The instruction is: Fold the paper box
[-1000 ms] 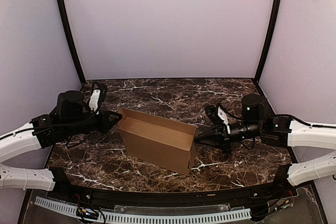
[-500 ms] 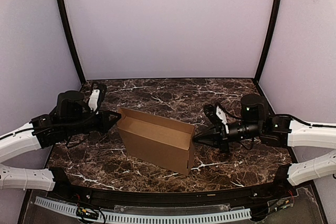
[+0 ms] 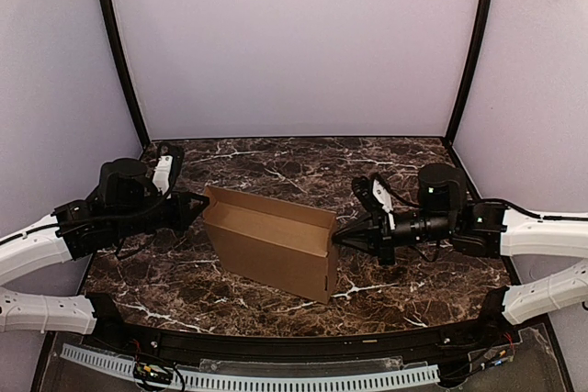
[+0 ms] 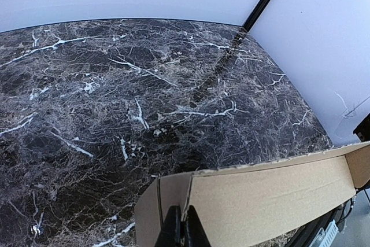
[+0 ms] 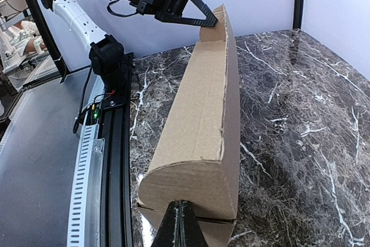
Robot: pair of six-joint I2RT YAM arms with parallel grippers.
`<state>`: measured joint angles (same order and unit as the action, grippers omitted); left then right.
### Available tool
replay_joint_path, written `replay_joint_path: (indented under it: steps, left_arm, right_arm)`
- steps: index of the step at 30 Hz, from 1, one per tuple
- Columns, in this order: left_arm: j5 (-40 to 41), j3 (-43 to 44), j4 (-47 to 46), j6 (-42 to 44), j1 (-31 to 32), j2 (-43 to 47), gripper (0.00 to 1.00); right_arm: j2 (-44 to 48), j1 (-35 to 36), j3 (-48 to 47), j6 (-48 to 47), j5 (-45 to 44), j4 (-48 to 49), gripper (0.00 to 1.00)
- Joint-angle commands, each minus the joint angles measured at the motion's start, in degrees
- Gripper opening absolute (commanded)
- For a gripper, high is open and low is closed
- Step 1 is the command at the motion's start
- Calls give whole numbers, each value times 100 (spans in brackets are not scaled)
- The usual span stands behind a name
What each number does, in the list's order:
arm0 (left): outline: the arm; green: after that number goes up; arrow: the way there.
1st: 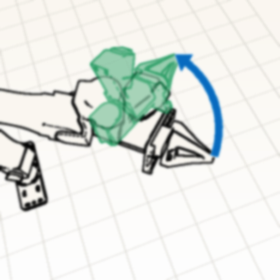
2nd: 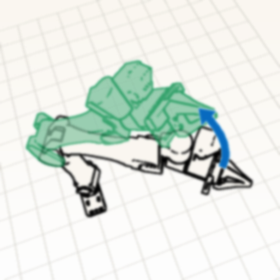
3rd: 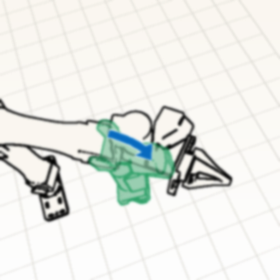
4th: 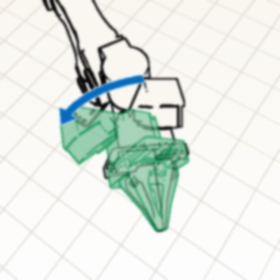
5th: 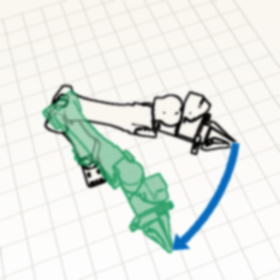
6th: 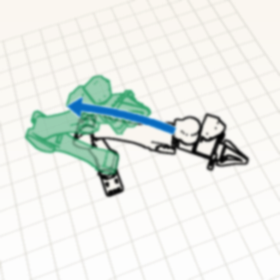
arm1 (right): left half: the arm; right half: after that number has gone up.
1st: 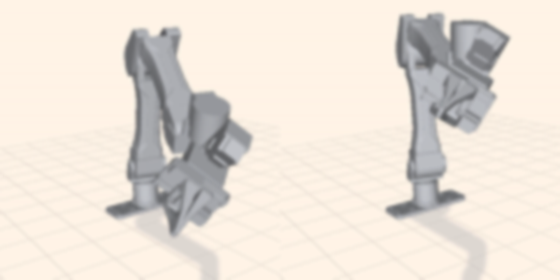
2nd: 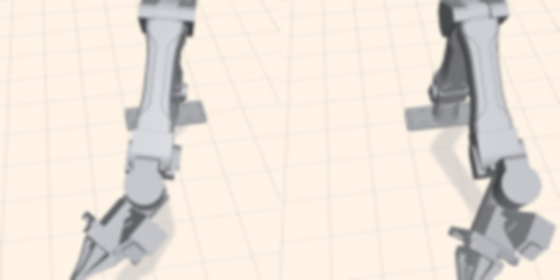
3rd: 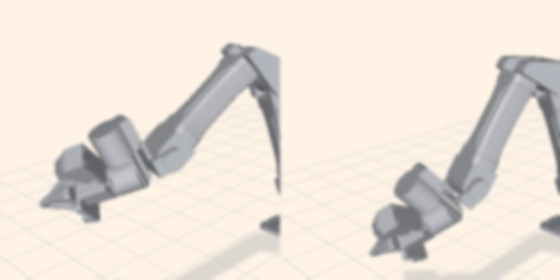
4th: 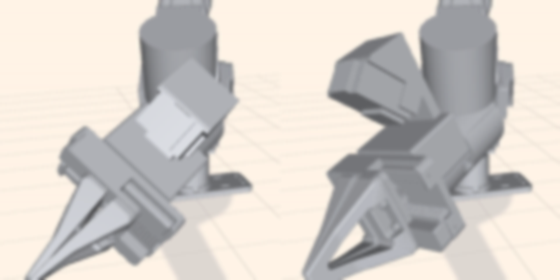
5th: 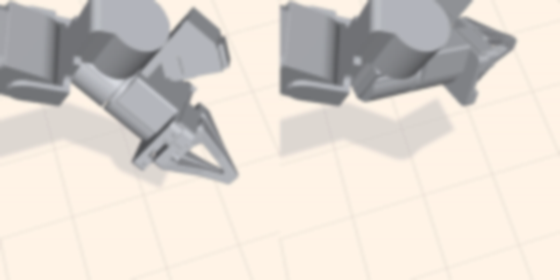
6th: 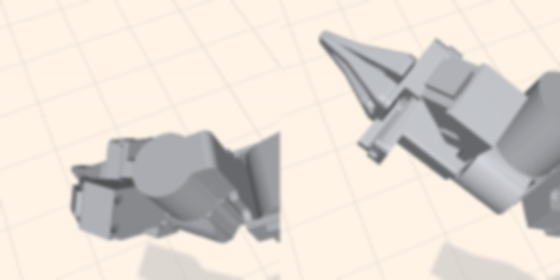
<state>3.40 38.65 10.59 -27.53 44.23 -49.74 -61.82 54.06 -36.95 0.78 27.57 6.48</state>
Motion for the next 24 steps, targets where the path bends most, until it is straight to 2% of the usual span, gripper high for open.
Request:
replay_joint_path:
  steps: [1,17,24]
  left_arm:
    - [-494,-192,1024,-60,78,-152,1]
    - [-408,-242,1021,-212,86,-59,1]
    - [-100,-399,954,-304,158,-38,1]
  right_arm:
    - [-104,69,-46,134,-413,219,0]
    - [57,178,514,-283,-838,-11,0]
    - [265,192,629,-249,-947,-97,0]
